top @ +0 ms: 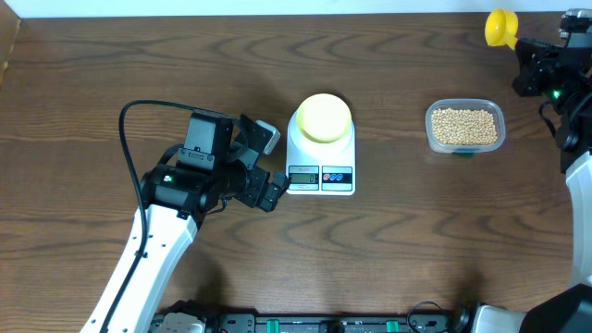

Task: Scoop item into bowl and weigh 50g on scale
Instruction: 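Move the yellow scoop with the right gripper over the bean tub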

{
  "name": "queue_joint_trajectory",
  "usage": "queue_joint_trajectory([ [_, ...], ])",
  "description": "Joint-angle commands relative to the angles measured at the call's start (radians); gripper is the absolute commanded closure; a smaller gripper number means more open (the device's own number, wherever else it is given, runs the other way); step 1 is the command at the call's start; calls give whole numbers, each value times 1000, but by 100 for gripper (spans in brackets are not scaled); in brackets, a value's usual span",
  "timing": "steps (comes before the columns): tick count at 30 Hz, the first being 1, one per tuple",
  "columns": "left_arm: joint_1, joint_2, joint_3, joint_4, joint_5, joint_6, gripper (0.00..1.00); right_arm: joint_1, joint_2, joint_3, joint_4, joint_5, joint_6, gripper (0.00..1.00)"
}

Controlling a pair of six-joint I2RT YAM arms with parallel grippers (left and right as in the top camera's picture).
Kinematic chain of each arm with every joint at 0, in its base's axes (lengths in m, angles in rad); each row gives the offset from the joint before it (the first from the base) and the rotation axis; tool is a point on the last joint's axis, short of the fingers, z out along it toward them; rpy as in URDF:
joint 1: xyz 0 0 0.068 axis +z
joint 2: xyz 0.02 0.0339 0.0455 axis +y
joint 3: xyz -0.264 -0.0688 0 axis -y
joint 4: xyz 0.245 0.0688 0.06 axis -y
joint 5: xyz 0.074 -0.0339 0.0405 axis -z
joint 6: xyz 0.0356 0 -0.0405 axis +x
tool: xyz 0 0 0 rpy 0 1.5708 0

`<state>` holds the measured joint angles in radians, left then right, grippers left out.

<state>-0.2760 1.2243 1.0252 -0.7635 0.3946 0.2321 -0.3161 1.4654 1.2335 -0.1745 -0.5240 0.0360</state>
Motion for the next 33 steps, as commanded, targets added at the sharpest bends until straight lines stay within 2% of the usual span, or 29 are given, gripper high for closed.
queue_joint_trajectory([
  [1, -2, 5, 1, -6, 16, -9, 2, 10, -5, 14, -2, -10, -15, 99],
  [13, -2, 5, 1, -6, 16, -9, 2, 9, -5, 14, -42, -10, -15, 99],
  [22, -2, 5, 1, -6, 16, -9, 2, 9, -5, 14, -50, -103, 203, 99],
  [33, -2, 5, 1, -6, 16, -9, 2, 9, -5, 14, -285, 5, 78, 99],
])
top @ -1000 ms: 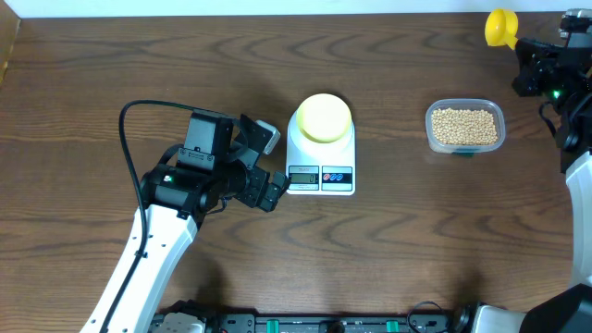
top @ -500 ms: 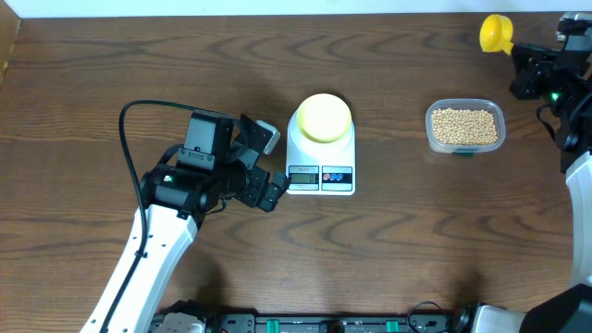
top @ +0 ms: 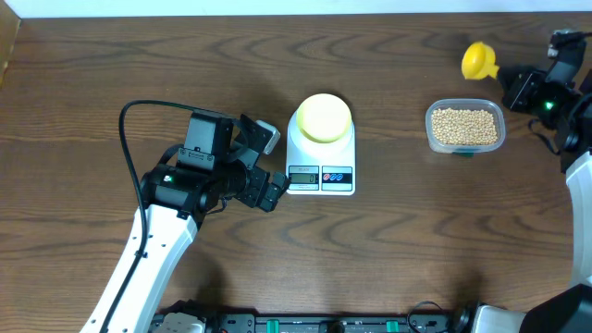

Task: Scoop item into bowl and weigh 50g on scale
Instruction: 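Move the yellow scoop with the right gripper over the bean tub, then dip the yellow scoop into the soybeans and scoop with right gripper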

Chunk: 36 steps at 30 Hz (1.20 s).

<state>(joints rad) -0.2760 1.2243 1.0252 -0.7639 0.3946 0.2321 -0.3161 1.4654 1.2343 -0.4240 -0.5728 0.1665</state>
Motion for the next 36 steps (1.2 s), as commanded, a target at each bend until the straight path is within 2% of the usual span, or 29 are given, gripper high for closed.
queue_joint_trajectory([
  [1, -2, 5, 1, -5, 16, -9, 2, 9, -5, 14, -47, 76, -64, 99],
  [3, -2, 5, 1, -5, 16, -9, 2, 9, -5, 14, -79, 100, -78, 99],
  [11, -2, 5, 1, -5, 16, -9, 2, 10, -5, 14, -197, -35, -79, 99],
  [14, -2, 5, 1, -5, 16, -9, 2, 10, -5, 14, -197, 95, -113, 99],
  [21, -2, 5, 1, -5, 16, -8, 2, 17, -5, 14, -225, 154, -176, 99],
  [28, -2, 5, 1, -5, 16, -8, 2, 89, -4, 14, -261, 419, -237, 99],
  [31, -2, 5, 1, -5, 16, -8, 2, 102, 0, 13, -282, 429, -301, 99],
  [36, -2, 5, 1, -5, 16, -8, 2, 101, 19, 13, -285, 431, -303, 99],
])
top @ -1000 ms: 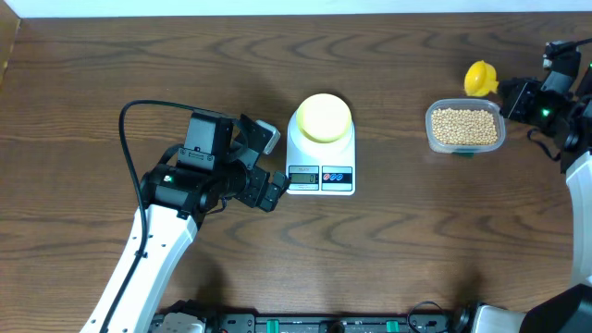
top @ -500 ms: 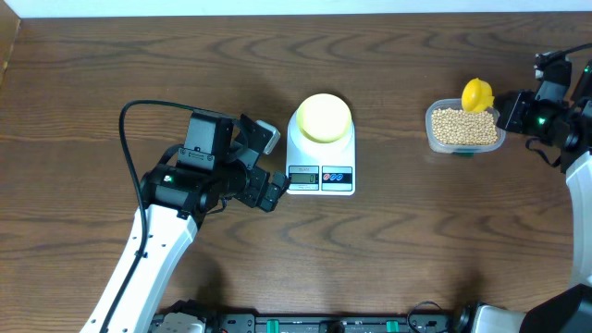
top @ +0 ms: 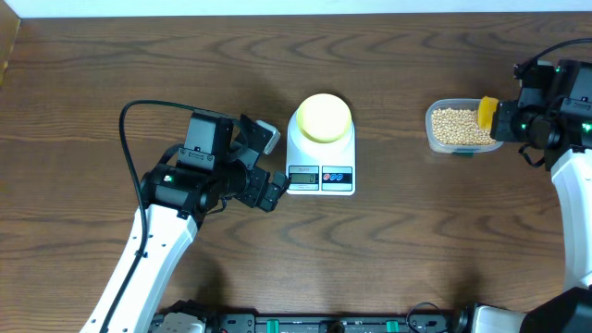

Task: Scoop item into bowl and weigh 50g on scale
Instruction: 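Dip the yellow scoop into the soybeans and scoop with right gripper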

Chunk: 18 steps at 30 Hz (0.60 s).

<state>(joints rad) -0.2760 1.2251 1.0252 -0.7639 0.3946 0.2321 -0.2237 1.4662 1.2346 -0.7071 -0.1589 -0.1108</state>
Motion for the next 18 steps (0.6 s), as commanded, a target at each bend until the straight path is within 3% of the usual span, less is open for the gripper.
queue_joint_trajectory([
  [1, -2, 4, 1, -5, 16, -9, 2, 9, 33, 13, -9, 17, -26, 99],
  [6, -2, 4, 1, -5, 16, -8, 2, 9, 53, 13, -27, -117, -25, 99],
  [12, -2, 4, 1, -5, 16, -9, 2, 8, 52, 13, -52, -79, -31, 99],
  [18, -2, 4, 1, -5, 16, -9, 2, 8, 53, 13, -68, -78, -134, 99],
])
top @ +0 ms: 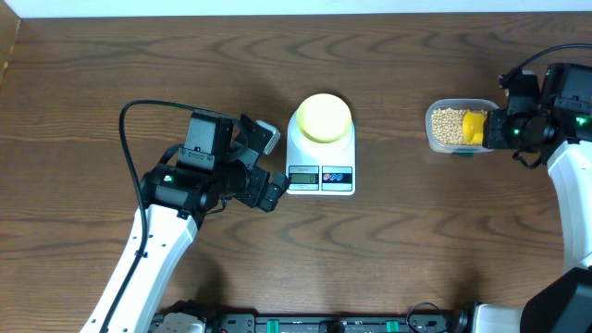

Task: Scoop item into bowl and weigh 50g on scale
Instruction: 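Dip the yellow scoop into the soybeans and scoop with right gripper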

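A white scale (321,162) stands mid-table with a pale yellow bowl (324,117) on its platform. To the right, a clear container (448,126) holds tan beans. The yellow scoop (474,127) lies down in the right half of that container, among the beans. My right gripper (497,129) is shut on the scoop's handle at the container's right edge. My left gripper (269,165) is open just left of the scale's display, and nothing sits between its fingers.
The left arm's black cable (139,120) loops over the table left of the scale. The table's far edge (277,13) meets a white wall. The robot base rail (314,324) runs along the near edge.
My right gripper has shifted slightly left, and the scoop has moved from the container's right rim further in over the beans. The left arm has not moved.
My right gripper first held the scoop high at the far right corner. Then the scoop was nearer, just behind the container's right side. After that it sat at the container's right rim, and now it is in the beans. The left arm stayed still throughout.
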{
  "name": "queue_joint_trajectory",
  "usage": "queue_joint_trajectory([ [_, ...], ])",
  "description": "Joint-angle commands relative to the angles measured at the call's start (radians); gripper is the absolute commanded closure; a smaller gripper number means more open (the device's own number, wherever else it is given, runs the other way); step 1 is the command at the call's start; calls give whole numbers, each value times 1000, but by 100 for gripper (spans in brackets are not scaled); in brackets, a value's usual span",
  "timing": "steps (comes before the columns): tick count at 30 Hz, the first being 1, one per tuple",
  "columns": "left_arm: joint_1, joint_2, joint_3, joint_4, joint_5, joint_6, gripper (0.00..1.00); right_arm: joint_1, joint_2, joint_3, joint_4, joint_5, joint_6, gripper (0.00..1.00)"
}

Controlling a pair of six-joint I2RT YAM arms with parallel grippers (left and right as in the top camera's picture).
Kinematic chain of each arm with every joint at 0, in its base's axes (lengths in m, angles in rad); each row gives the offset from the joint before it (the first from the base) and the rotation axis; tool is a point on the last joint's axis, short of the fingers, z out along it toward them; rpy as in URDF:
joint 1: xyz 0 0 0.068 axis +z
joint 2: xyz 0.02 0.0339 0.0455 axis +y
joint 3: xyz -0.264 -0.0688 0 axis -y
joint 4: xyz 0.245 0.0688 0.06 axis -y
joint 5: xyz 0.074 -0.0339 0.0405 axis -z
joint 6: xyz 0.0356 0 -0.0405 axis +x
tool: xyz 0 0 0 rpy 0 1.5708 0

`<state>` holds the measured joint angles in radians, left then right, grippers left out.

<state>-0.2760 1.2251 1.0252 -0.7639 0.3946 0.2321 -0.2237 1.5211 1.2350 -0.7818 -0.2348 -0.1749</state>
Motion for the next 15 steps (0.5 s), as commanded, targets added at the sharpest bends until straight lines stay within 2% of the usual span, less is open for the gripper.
queue_joint_trajectory([
  [1, -2, 4, 1, -5, 16, -9, 2, 8, -2, 12, 14, 6, -76, 99],
  [7, -2, 4, 1, -5, 16, -8, 2, 8, 20, 12, 65, 25, -39, 99],
  [13, -2, 4, 1, -5, 16, -9, 2, 9, 84, 12, 47, -66, -37, 99],
  [15, -2, 4, 1, -5, 16, -9, 2, 9, 111, 12, 62, -94, 8, 99],
])
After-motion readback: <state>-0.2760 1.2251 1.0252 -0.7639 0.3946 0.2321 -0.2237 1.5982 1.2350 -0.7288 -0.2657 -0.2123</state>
